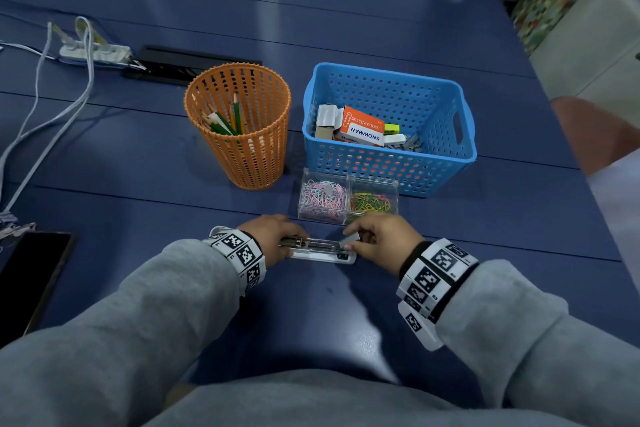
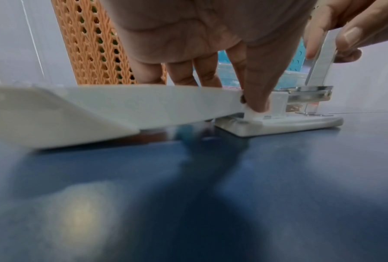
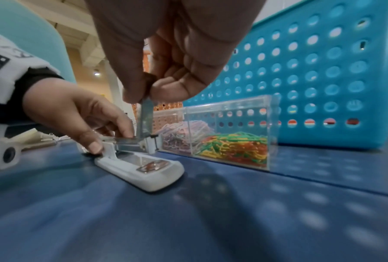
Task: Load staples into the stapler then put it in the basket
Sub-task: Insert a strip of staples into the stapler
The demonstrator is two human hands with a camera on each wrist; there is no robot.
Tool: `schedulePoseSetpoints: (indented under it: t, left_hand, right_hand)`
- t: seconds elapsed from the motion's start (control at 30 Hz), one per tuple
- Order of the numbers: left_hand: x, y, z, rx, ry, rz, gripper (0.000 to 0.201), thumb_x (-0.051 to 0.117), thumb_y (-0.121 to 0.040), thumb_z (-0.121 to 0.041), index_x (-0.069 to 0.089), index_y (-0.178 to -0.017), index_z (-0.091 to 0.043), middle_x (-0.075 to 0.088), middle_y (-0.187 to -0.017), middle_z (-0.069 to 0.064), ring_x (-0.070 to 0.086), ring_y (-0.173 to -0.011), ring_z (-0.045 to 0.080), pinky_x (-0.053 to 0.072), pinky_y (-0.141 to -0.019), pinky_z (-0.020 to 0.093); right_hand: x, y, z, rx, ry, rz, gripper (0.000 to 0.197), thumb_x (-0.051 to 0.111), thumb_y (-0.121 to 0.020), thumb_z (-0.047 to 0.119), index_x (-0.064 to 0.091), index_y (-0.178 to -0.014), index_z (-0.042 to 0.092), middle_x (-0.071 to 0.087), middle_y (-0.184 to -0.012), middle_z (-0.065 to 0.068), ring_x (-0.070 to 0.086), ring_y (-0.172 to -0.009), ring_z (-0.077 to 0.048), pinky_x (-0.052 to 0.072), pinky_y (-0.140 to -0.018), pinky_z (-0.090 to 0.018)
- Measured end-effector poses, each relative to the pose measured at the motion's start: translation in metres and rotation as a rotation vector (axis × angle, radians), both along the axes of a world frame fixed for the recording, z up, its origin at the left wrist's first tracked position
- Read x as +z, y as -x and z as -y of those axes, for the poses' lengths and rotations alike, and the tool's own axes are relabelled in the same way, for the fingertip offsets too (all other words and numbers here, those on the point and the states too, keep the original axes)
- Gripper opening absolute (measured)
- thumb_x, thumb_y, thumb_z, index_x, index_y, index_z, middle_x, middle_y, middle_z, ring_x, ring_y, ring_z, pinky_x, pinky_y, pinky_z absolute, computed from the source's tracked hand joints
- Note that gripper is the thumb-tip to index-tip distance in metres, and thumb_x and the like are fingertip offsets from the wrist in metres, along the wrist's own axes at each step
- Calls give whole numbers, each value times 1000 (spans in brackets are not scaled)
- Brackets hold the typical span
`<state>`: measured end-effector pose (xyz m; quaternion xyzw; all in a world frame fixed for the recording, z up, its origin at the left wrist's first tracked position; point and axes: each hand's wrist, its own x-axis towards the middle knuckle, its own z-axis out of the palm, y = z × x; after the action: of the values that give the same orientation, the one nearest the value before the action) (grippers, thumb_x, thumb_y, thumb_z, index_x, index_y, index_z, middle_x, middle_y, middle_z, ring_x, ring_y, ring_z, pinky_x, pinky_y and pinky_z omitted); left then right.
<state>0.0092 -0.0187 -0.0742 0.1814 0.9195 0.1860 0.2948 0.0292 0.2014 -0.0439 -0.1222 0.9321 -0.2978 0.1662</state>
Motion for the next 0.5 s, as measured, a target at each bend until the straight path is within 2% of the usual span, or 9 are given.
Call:
schedulePoseSetpoints:
  t: [0.1, 0.2, 0.33, 0.5]
  left_hand:
    - [0, 0, 0, -3, -3, -1, 38, 60, -84, -21, 54, -119, -32, 56, -120, 6, 52, -112, 26, 43, -101, 42]
    - [-1, -2, 1, 3, -13, -9, 38, 61, -83, -21, 54, -119, -31, 56, -120, 6, 53, -112, 26, 43, -101, 41]
    - [-1, -2, 1, 7, -16, -11, 38, 61, -83, -21, 54, -119, -31, 56, -119, 6, 53, -112, 26, 44, -100, 39]
    - [-2, -2, 2, 14, -16, -9, 38, 62, -82, -21, 55, -118, -30, 56, -117, 6, 53, -111, 25, 43, -99, 38]
  right_hand:
    - [2, 5, 3, 85, -107, -1, 27, 65, -80, 23, 65, -102, 8, 64, -97, -12, 57, -88, -25, 36, -73, -20]
    - [3, 8, 6, 152, -196, 8, 27, 62, -82, 25, 63, -104, 8, 64, -107, -13, 58, -97, -27, 42, -79, -26]
    - [4, 13, 14, 231, -272, 21, 27, 60, -83, 26, 62, -103, 8, 63, -109, -13, 57, -101, -29, 46, -88, -34]
    - [-2, 15, 23, 257, -268, 35, 26, 63, -80, 27, 64, -97, 8, 60, -105, -13, 55, -98, -28, 46, -83, -34]
